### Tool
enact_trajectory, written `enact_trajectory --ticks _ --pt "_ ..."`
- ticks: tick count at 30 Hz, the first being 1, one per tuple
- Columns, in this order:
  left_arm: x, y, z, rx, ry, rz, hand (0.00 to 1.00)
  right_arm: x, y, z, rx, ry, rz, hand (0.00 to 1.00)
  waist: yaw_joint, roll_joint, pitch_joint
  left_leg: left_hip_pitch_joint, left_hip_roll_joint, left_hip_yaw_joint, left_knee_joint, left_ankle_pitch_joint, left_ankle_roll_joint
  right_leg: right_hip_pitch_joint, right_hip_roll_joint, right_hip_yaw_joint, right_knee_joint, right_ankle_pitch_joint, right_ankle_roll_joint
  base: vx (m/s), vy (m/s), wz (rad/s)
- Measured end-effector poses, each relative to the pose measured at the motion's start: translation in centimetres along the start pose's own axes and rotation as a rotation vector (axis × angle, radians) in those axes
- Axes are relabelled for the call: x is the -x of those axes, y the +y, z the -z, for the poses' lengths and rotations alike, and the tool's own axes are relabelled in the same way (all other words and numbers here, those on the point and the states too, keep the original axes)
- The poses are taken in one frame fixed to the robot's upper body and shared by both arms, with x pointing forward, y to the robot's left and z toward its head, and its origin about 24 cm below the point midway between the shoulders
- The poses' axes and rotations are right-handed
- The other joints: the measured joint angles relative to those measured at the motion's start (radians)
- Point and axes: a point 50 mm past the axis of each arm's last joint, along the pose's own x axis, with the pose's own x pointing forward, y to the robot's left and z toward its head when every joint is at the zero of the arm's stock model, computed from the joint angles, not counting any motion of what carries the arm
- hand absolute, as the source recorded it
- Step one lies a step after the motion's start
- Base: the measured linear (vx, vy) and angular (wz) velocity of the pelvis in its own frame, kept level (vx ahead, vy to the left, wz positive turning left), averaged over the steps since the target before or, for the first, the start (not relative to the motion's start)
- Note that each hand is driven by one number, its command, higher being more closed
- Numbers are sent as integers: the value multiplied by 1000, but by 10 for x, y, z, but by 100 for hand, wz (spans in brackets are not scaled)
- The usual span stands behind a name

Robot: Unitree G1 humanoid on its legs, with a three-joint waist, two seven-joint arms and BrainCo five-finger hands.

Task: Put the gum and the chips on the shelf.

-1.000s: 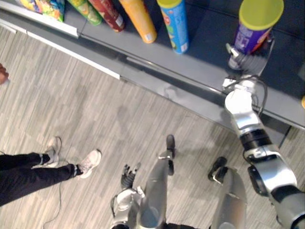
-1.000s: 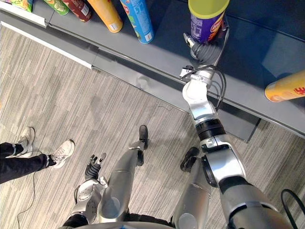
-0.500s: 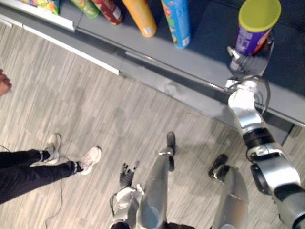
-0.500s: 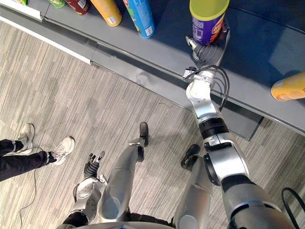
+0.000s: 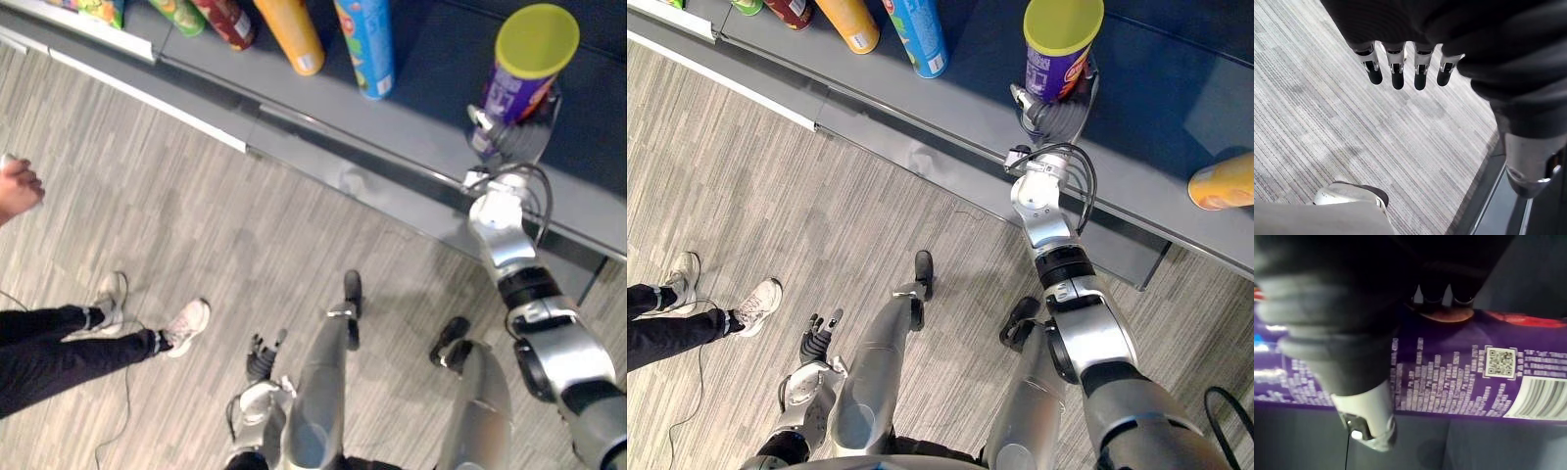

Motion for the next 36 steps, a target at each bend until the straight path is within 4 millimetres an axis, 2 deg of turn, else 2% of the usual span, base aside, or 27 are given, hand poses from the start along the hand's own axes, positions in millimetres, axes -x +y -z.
enact_trajectory --ticks 5,12,16,19,21,24,27,28,31,33,34,36 --pt "0 1 0 -2 1 -8 0 3 -1 9 25 34 -18 0 0 0 0 1 4 2 -14 3 1 1 6 -3 -18 9 -2 35 -58 -2" --pt "-1 3 3 -15 18 -20 0 19 -2 29 67 117 -74 0 -2 -4 -6 23 6 7 -19 3 1 23 8 -4 -29 9 -1 44 -59 -1" --pt "-1 4 6 -19 26 -24 0 21 -2 31 67 123 -80 0 -3 -6 -12 36 8 8 -20 2 1 36 10 -4 -32 10 0 13 -55 -2" --pt "-1 6 9 -27 41 -31 0 30 0 39 72 166 -86 0 -5 -9 -21 63 12 15 -25 2 1 58 15 1 -41 15 -1 17 -58 -8" --pt "0 8 11 -30 50 -39 0 45 2 48 74 212 -102 0 -5 -23 -31 101 17 33 -41 2 0 87 22 8 -59 20 0 19 -41 -16" --pt "0 13 13 -30 59 -56 0 59 4 55 62 261 -108 0 -29 -35 -38 143 28 39 -53 -1 0 134 38 9 -98 35 4 21 -43 -17" --pt "1 16 15 -31 68 -63 0 71 0 64 55 311 -103 0 -33 -56 -46 183 37 62 -69 -4 1 162 44 14 -125 47 11 28 -20 -22" --pt "1 17 16 -36 75 -67 0 80 -5 71 45 356 -84 0 -47 -61 -48 214 43 66 -81 -4 1 197 53 13 -149 56 10 49 -29 -16" --pt "2 21 20 -52 92 -75 0 100 -16 83 32 439 -42 0 -54 -81 -53 286 52 95 -115 -4 0 255 66 19 -192 65 18 49 -22 -27" --pt "4 31 25 -61 111 -99 0 128 -33 95 24 512 -18 0 -58 -106 -64 357 60 125 -168 1 -7 311 76 12 -247 81 21 80 -13 -34" --pt "5 34 26 -65 114 -105 0 135 -37 97 24 531 -9 0 -63 -114 -65 378 60 131 -185 4 -10 325 78 11 -261 87 21 91 -12 -27" --pt "6 45 30 -85 142 -124 0 165 -53 105 35 609 19 0 -96 -139 -68 459 61 147 -260 25 -20 395 100 12 -330 113 21 98 -14 -18"
